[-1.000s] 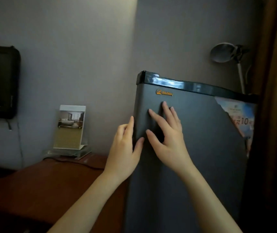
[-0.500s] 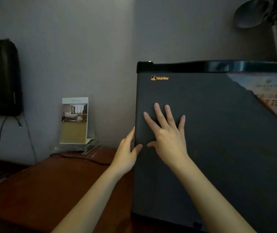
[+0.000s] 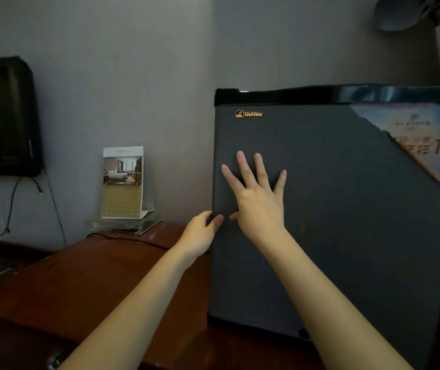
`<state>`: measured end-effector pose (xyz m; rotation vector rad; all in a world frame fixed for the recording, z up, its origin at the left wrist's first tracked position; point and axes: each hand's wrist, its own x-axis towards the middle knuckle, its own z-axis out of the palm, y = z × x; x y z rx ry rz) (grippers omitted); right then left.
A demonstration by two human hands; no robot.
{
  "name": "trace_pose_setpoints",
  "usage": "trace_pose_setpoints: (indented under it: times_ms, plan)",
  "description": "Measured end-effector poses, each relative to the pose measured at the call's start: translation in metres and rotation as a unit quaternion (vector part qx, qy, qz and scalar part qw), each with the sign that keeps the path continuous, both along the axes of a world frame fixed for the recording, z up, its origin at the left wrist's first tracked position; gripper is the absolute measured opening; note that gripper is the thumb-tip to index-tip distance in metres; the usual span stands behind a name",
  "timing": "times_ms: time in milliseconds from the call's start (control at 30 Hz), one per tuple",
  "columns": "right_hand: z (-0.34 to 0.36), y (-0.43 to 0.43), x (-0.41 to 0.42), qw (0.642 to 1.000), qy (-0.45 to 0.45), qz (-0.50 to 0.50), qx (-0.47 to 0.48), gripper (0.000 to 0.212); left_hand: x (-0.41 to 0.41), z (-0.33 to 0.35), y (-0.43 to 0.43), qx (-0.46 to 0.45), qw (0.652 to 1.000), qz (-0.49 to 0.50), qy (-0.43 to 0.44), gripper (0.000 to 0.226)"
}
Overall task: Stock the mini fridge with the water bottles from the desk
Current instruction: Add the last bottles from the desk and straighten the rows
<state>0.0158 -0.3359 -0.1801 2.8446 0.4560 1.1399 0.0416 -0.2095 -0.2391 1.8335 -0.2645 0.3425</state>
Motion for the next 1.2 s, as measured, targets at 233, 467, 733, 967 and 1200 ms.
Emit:
trace_pose_setpoints:
  times_ms: [233,467,733,967,1200]
  plan:
    - [-0.003,-0.002,0.004,1.000,-0.011,-0.004,-0.010,0.102,0.005,0.004,0.004,-0.008,0.999,-0.011,0.044,0.037]
    - [-0.002,0.001,0.006,1.000,0.001,-0.009,0.002,0.105,0.009,-0.004,0.001,-0.011,1.000,-0.013,-0.002,0.028]
    - [-0.004,0.004,0.003,1.000,-0.002,-0.029,0.005,0.105,0.008,-0.013,-0.006,-0.043,0.999,0.024,-0.011,0.034]
    - [-0.018,0.001,-0.008,1.000,-0.003,-0.024,0.002,0.089,-0.003,-0.018,-0.003,-0.051,0.994,0.082,0.045,0.030]
    - [-0.080,0.016,-0.022,0.981,-0.065,0.140,0.118,0.033,-0.019,-0.044,0.034,-0.005,0.994,0.081,0.074,0.013]
